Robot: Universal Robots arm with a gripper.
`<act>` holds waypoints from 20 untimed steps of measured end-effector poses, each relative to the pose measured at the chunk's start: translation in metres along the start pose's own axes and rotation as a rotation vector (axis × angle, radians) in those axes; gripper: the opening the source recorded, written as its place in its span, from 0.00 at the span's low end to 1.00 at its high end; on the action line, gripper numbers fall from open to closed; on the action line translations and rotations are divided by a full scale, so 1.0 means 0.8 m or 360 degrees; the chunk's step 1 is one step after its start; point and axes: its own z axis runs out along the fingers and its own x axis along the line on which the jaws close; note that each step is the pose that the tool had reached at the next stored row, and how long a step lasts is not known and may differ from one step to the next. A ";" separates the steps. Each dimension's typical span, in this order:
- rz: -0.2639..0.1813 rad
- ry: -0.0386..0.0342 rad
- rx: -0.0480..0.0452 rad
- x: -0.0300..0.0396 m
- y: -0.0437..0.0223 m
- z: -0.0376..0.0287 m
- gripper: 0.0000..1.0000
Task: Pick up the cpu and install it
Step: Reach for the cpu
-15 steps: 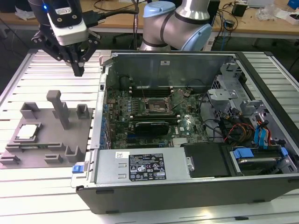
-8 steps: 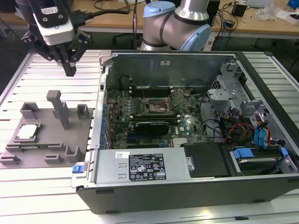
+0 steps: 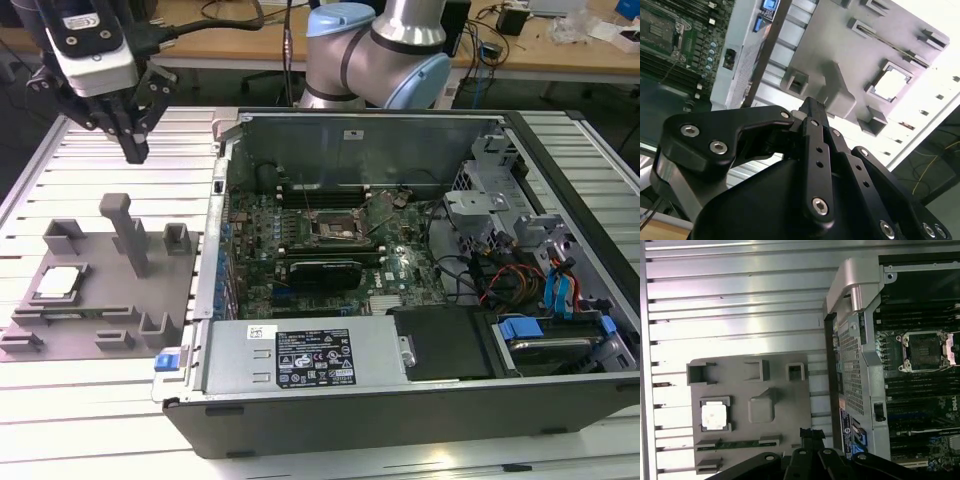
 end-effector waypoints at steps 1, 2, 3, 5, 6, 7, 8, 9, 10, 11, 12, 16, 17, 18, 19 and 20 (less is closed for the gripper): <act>0.0000 0.0000 0.0000 0.0053 -0.0002 -0.0002 0.11; 0.0000 -0.0001 0.0000 0.0082 -0.0004 -0.0002 0.11; 0.0000 -0.0001 0.0000 0.0109 -0.0005 -0.0004 0.11; 0.0000 -0.0002 0.0000 0.0176 -0.0009 -0.0006 0.11; 0.0000 -0.0002 0.0000 0.0203 -0.0010 -0.0006 0.11; 0.0000 -0.0002 0.0000 0.0234 -0.0011 -0.0007 0.11; 0.0000 -0.0002 0.0000 0.0256 -0.0012 -0.0008 0.11; 0.0000 -0.0003 0.0000 0.0287 -0.0013 -0.0009 0.11; 0.0000 -0.0003 0.0000 0.0317 -0.0015 -0.0010 0.11; 0.0000 -0.0003 0.0000 0.0341 -0.0016 -0.0011 0.11; 0.0000 -0.0004 0.0000 0.0370 -0.0017 -0.0012 0.11; 0.0000 -0.0005 0.0000 0.0534 -0.0024 -0.0017 0.11; 0.0000 -0.0006 -0.0001 0.0582 -0.0026 -0.0018 0.11; 0.0001 -0.0006 -0.0001 0.0610 -0.0027 -0.0019 0.11; 0.0001 -0.0006 0.0000 0.0639 -0.0028 -0.0020 0.11; 0.0001 -0.0007 -0.0001 0.0693 -0.0032 -0.0022 0.11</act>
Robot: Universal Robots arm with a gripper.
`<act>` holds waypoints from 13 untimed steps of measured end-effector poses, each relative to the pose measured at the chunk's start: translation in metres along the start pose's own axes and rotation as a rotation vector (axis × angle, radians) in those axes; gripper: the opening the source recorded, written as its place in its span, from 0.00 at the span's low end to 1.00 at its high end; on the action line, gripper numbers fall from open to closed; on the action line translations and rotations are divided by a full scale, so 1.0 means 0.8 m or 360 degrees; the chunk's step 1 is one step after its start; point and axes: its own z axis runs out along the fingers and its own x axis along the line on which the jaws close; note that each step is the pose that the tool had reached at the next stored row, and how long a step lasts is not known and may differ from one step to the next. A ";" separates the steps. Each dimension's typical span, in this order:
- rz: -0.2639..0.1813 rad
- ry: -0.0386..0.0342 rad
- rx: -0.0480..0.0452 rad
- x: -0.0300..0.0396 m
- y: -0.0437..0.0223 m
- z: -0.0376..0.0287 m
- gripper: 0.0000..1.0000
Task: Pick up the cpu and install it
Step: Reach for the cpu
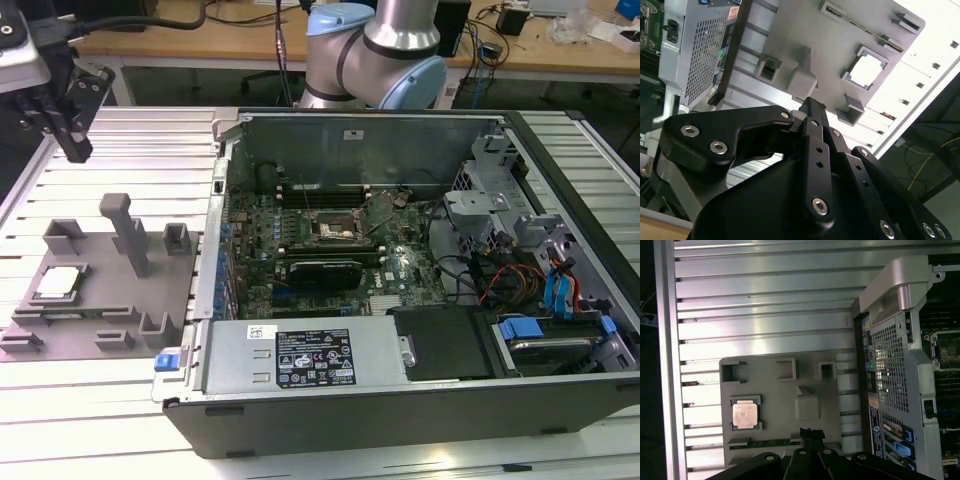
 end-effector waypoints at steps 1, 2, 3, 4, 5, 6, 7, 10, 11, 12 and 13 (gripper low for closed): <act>0.0000 -0.0001 0.0000 0.0033 -0.0002 0.0000 0.11; 0.0000 -0.0002 0.0000 0.0070 -0.0005 -0.0001 0.11; 0.0000 -0.0004 0.0000 0.0119 -0.0009 0.0002 0.11; 0.0000 -0.0005 -0.0001 0.0148 -0.0011 0.0006 0.11; 0.0000 -0.0006 -0.0001 0.0178 -0.0014 0.0018 0.11; 0.0000 -0.0006 0.0000 0.0203 -0.0016 0.0033 0.11; 0.0000 -0.0007 -0.0001 0.0247 -0.0020 0.0060 0.11; 0.0000 -0.0008 -0.0001 0.0336 -0.0029 0.0123 0.11; 0.0000 -0.0008 -0.0001 0.0369 -0.0032 0.0146 0.11; 0.0000 -0.0008 0.0000 0.0396 -0.0035 0.0161 0.11; 0.0000 -0.0008 -0.0001 0.0417 -0.0037 0.0173 0.11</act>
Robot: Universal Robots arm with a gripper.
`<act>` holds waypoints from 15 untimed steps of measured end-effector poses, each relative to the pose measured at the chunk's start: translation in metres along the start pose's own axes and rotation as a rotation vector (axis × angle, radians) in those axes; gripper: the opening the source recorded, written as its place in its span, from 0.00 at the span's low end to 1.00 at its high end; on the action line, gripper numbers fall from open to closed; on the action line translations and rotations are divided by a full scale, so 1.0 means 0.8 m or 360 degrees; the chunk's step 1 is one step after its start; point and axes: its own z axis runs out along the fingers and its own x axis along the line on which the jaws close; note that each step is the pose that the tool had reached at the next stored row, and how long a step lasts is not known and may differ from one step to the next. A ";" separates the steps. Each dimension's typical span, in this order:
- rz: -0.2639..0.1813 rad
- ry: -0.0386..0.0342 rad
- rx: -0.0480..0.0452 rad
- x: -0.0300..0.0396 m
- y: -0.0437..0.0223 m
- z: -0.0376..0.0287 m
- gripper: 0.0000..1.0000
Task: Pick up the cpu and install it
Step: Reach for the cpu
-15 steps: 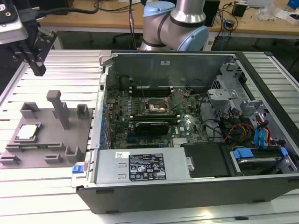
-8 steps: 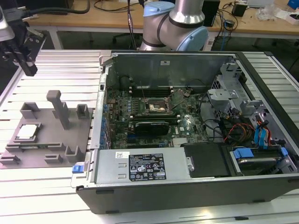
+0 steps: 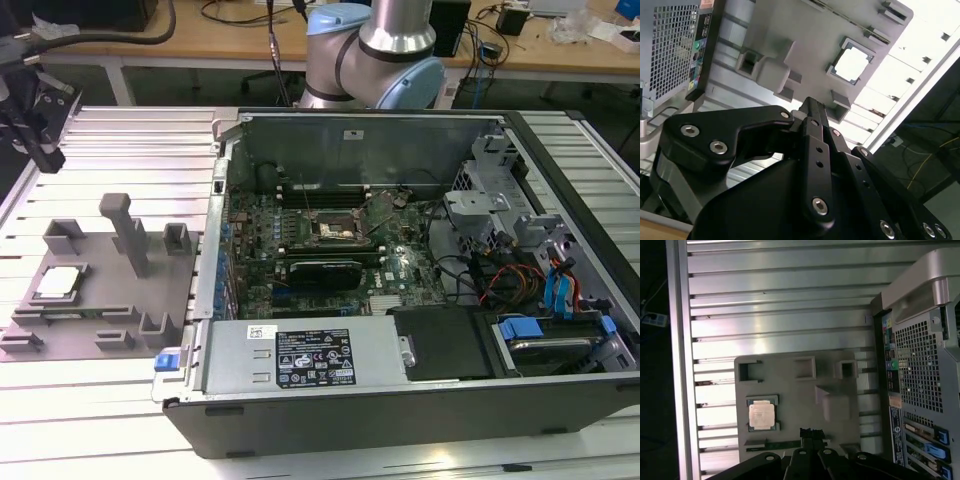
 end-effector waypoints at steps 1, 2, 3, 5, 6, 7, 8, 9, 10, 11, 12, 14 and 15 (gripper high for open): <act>0.0000 0.0000 0.0000 0.0019 -0.0002 0.0010 0.11; 0.0000 0.0000 0.0000 0.0037 -0.0004 0.0018 0.11; 0.0000 0.0000 0.0000 0.0056 -0.0005 0.0026 0.11; 0.0000 0.0000 0.0000 0.0099 -0.0009 0.0044 0.11; 0.0000 0.0000 0.0000 0.0114 -0.0011 0.0050 0.11; 0.0000 0.0000 0.0000 0.0135 -0.0012 0.0058 0.11; 0.0000 0.0000 0.0000 0.0150 -0.0013 0.0064 0.11; 0.0000 0.0000 0.0000 0.0174 -0.0015 0.0073 0.11; 0.0000 0.0000 0.0000 0.0187 -0.0017 0.0078 0.11; 0.0000 0.0000 0.0000 0.0202 -0.0018 0.0084 0.11; 0.0000 0.0000 0.0000 0.0226 -0.0020 0.0093 0.11; 0.0000 0.0000 0.0000 0.0277 -0.0025 0.0112 0.11; 0.0000 0.0000 0.0000 0.0294 -0.0026 0.0120 0.11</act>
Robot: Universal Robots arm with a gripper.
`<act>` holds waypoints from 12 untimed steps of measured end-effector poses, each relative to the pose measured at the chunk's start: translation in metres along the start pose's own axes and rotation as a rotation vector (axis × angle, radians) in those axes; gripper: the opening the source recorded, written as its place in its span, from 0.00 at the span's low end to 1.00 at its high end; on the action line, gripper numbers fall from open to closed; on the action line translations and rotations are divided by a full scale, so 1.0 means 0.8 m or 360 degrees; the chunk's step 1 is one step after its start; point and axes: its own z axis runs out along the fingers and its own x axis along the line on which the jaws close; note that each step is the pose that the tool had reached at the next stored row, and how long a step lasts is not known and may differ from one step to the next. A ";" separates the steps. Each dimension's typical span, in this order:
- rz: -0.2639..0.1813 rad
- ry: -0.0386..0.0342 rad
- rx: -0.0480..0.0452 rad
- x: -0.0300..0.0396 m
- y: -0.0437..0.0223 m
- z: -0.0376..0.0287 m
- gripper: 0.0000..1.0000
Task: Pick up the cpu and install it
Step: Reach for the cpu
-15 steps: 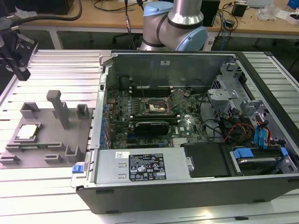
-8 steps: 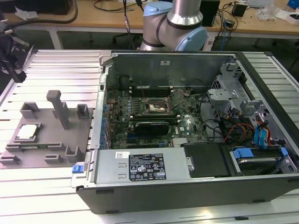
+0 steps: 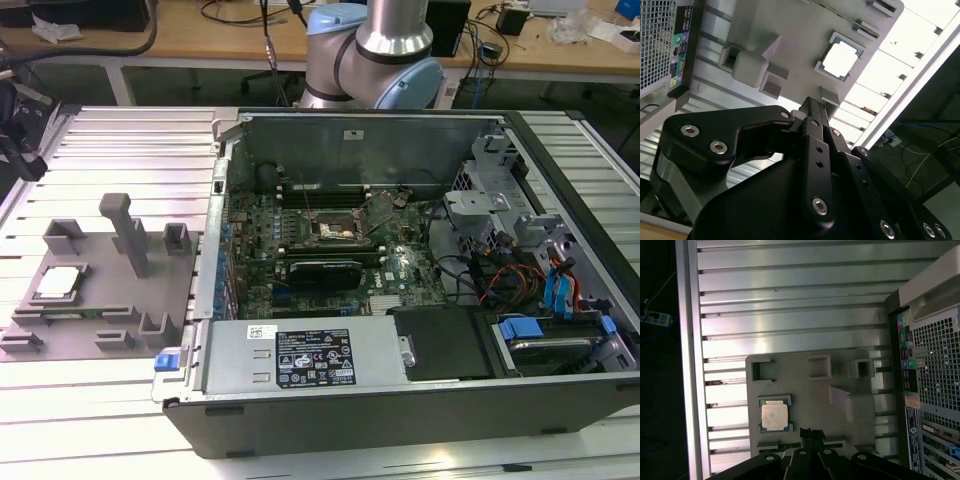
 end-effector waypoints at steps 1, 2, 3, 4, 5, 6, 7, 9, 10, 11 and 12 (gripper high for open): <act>0.0000 0.0000 0.0000 0.0018 -0.0002 0.0008 0.11; 0.0000 0.0000 0.0000 0.0054 -0.0005 0.0028 0.11; 0.0000 0.0000 0.0000 0.0085 -0.0010 0.0048 0.11; 0.0000 0.0000 0.0000 0.0111 -0.0023 0.0077 0.11; 0.0000 0.0000 0.0000 0.0122 -0.0043 0.0106 0.11; 0.0000 0.0000 0.0000 0.0127 -0.0068 0.0126 0.11; 0.0000 0.0000 0.0000 0.0130 -0.0097 0.0152 0.11; 0.0000 0.0000 0.0000 0.0142 -0.0130 0.0195 0.11; 0.0000 0.0000 0.0000 0.0155 -0.0141 0.0227 0.11; 0.0000 0.0000 0.0000 0.0165 -0.0148 0.0254 0.11; 0.0000 0.0000 0.0000 0.0175 -0.0153 0.0281 0.11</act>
